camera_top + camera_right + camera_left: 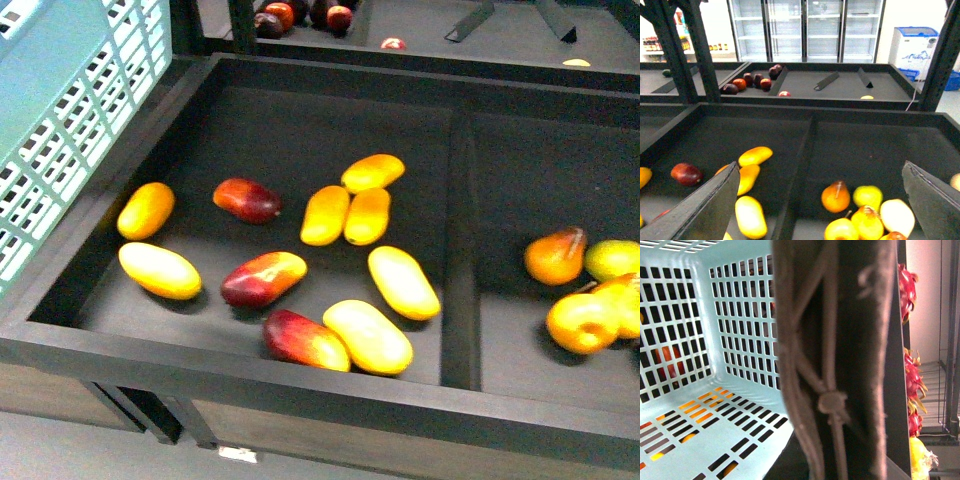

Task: Pick mango and avocado into basket

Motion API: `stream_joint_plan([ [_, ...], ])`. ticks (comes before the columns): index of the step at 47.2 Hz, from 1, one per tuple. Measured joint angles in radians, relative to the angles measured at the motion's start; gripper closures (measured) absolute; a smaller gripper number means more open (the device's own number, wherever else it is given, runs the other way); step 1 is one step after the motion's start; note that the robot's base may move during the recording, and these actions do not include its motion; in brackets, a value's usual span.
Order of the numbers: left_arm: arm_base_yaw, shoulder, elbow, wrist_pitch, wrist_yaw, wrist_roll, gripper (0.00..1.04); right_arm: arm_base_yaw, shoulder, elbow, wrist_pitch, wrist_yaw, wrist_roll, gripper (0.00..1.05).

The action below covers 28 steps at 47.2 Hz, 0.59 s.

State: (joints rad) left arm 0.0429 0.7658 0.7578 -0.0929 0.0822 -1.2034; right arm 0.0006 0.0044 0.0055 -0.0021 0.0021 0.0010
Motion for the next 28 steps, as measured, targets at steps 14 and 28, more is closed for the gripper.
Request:
stream_joint_plan([
  [14, 0.000, 0.000, 0.000, 0.000, -0.002, 0.002, 0.99, 0.000, 0.000, 0.000, 0.001, -0.001, 0.000, 0.08],
  [28, 0.000, 0.002, 0.000, 0.000, 0.000, -0.001, 0.99, 0.000, 0.000, 0.000, -0.001, 0.000, 0.000, 0.08],
])
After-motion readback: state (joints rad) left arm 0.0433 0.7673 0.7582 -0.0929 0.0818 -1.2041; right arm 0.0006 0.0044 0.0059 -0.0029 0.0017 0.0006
